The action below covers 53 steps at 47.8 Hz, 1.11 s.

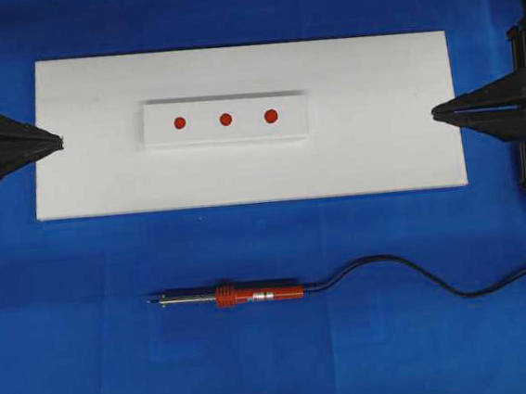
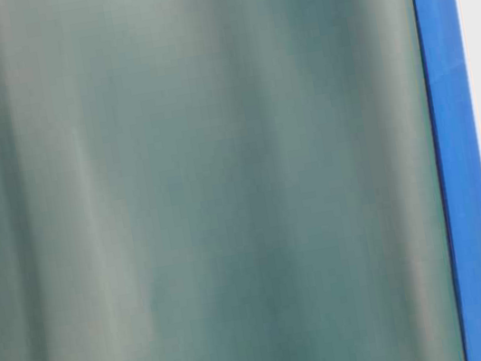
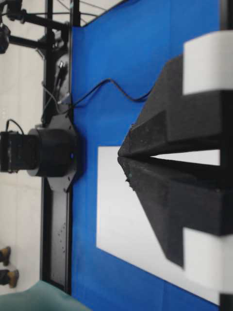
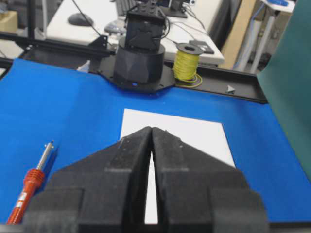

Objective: Touch the tip of the soldering iron to the mark.
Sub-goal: 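Move the right gripper down to the red-handled soldering iron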

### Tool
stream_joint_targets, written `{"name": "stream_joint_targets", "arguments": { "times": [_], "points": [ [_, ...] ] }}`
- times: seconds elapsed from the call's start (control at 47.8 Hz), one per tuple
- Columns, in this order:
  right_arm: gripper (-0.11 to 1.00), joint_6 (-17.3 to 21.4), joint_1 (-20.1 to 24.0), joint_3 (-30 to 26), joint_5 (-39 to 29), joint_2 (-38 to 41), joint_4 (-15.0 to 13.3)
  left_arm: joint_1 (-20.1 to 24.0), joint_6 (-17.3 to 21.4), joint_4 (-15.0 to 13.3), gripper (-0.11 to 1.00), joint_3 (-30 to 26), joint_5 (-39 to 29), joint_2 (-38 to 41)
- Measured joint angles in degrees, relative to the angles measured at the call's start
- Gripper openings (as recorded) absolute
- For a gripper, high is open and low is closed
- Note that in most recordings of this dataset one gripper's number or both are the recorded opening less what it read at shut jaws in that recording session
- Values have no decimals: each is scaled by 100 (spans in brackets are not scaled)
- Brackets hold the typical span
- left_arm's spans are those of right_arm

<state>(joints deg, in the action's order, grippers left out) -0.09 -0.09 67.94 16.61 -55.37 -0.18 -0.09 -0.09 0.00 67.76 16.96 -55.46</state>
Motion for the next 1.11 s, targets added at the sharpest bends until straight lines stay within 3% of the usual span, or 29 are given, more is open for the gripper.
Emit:
{"name": "stream_joint_targets", "arguments": {
  "times": [0.105,0.293,0.648,0.795,1.025,1.108],
  "points": [
    [-6,79,35,-18,-18,26,9,0,0,0,0,9,-9,-9],
    [-6,229,193,-176,-88,88,9,0,0,0,0,9,-9,-44],
    [-2,624,984,-571,-35,870,18,-9,0,0,0,18,-9,-53],
    [21,800,1195,-853,26,1564,26,0,0,0,0,26,-9,-53],
    [87,1002,1380,-1354,220,2839,272,-9,0,0,0,44,9,-53],
    [87,1020,1459,-1547,360,3331,457,-9,0,0,0,53,44,-53]
  ]
}}
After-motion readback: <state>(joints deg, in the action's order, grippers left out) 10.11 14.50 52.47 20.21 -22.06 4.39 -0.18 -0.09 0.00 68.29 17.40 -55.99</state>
